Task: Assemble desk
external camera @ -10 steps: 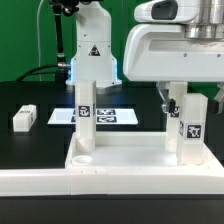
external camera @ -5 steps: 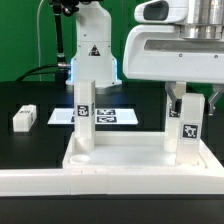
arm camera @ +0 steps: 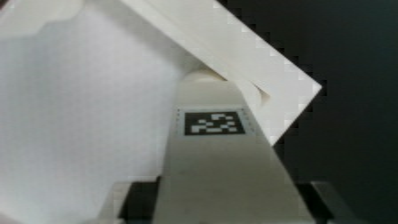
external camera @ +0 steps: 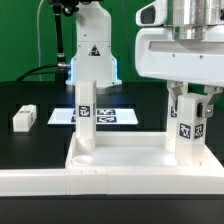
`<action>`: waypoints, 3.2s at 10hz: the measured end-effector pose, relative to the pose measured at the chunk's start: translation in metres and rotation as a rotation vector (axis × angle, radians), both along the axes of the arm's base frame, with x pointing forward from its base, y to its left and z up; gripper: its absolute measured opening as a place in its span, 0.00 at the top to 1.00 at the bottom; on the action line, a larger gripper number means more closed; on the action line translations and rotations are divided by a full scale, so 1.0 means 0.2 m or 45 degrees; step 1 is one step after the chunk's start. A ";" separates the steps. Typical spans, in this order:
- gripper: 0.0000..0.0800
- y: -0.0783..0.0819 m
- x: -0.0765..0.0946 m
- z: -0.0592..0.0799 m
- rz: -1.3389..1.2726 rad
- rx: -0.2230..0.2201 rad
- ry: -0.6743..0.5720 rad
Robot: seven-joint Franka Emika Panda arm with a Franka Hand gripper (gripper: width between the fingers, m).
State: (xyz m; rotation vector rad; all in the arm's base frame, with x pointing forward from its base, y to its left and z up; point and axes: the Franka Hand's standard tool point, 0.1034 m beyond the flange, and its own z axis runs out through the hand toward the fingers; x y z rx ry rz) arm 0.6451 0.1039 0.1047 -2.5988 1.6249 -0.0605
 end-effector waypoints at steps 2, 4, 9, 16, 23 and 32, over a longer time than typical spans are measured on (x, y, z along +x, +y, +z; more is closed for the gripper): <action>0.64 -0.01 -0.01 0.00 -0.179 0.041 -0.006; 0.64 -0.01 -0.01 0.00 -0.338 0.054 0.002; 0.64 0.03 0.00 0.00 -1.110 0.147 -0.104; 0.33 0.09 0.01 0.00 -1.210 0.266 -0.223; 0.19 0.19 0.04 0.50 -0.997 0.395 -0.266; 0.19 0.06 -0.05 0.53 -0.612 0.307 -0.348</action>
Offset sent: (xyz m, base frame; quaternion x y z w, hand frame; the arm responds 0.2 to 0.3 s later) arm 0.0000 0.0000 0.0000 0.0000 0.0000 0.1938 0.9810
